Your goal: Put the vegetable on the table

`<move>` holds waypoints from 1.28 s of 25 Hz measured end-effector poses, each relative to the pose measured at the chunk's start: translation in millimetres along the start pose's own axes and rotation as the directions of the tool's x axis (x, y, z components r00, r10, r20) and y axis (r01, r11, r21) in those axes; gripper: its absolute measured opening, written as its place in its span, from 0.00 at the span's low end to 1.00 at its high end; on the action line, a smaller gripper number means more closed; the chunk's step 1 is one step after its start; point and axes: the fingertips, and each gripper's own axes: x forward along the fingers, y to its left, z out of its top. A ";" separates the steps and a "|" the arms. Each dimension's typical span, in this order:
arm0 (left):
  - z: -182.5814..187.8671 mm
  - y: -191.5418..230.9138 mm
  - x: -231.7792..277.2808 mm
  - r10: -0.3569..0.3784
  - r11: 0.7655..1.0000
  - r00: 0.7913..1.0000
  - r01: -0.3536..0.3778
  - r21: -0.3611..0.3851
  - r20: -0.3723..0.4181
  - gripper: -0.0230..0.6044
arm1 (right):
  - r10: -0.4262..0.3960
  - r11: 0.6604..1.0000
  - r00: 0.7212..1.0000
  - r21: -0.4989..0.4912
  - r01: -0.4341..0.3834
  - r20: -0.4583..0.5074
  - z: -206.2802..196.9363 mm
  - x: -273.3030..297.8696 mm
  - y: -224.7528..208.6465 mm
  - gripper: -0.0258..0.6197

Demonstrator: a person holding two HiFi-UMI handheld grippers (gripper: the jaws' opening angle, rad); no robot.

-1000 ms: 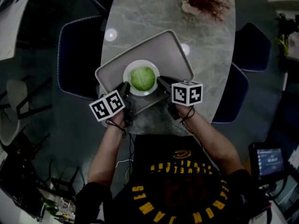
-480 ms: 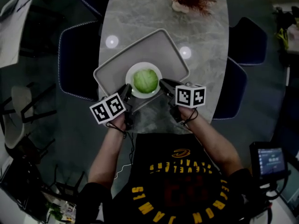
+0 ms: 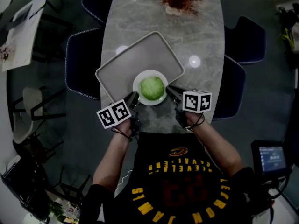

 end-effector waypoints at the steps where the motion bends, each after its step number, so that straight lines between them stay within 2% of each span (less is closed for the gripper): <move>1: -5.5 -6.2 -3.4 -0.002 1.000 1.000 0.002 -0.002 -0.001 0.10 | 0.005 1.000 1.000 0.003 -0.005 0.004 -1.5 -8.7 0.6 0.10; 7: -46.4 -45.5 -11.9 -0.013 1.000 1.000 0.013 0.023 -0.003 0.10 | 0.017 1.000 0.999 0.014 -0.018 0.037 -17.1 -62.5 -11.9 0.10; 16: -88.9 -70.2 -5.0 -0.033 0.999 0.999 0.033 0.034 -0.018 0.10 | 0.004 0.999 0.998 0.035 -0.007 0.070 -36.3 -101.4 -38.1 0.10; 32: -175.8 -121.5 29.2 -0.091 0.989 0.991 0.101 0.105 -0.098 0.10 | -0.081 0.993 0.984 0.096 0.066 0.158 -79.1 -190.8 -100.0 0.10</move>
